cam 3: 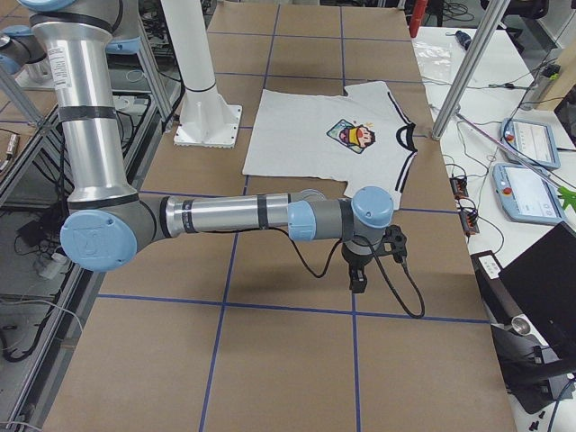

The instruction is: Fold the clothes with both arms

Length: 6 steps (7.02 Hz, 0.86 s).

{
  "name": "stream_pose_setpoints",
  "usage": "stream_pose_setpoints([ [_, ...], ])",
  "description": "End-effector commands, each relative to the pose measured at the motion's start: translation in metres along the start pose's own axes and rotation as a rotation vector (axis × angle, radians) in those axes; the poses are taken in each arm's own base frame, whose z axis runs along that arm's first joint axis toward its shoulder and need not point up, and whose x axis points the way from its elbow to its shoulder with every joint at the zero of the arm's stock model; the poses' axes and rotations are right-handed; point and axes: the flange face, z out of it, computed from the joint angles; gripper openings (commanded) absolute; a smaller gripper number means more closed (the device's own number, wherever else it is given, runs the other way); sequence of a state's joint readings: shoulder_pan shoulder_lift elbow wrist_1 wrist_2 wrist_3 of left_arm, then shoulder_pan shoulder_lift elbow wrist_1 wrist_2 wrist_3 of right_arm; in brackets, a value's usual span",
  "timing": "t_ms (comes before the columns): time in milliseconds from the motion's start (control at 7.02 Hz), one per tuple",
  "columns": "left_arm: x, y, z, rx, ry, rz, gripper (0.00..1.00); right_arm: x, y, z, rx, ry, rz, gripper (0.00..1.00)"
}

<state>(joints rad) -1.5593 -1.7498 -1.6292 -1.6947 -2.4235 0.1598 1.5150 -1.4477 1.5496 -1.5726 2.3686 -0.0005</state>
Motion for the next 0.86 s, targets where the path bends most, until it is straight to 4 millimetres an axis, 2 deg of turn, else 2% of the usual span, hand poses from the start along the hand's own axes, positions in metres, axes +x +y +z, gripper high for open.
stream_pose_setpoints([
  [0, 0.003, -0.005, -0.002, 0.013, -0.007, 0.020, 1.00, -0.004, -0.004, 0.007, -0.015, -0.102, 0.014, 1.00],
  [143, 0.000, -0.006, 0.001, 0.038, -0.011, 0.048, 1.00, -0.013, -0.014, 0.014, -0.002, -0.191, -0.007, 1.00],
  [285, -0.002, -0.010, 0.002, 0.043, -0.012, 0.053, 1.00, -0.020, -0.023, 0.011, 0.041, -0.191, -0.019, 1.00],
  [428, -0.002, -0.009, -0.001, 0.048, -0.012, 0.052, 1.00, -0.050, -0.069, 0.017, 0.040, -0.162, -0.020, 1.00],
  [570, 0.004, -0.008, -0.005, 0.056, -0.014, 0.064, 1.00, -0.074, -0.129, 0.020, 0.039, -0.130, 0.071, 1.00],
  [713, 0.010, -0.012, -0.009, 0.065, -0.016, 0.077, 1.00, -0.095, -0.159, 0.024, 0.071, -0.141, 0.094, 1.00],
])
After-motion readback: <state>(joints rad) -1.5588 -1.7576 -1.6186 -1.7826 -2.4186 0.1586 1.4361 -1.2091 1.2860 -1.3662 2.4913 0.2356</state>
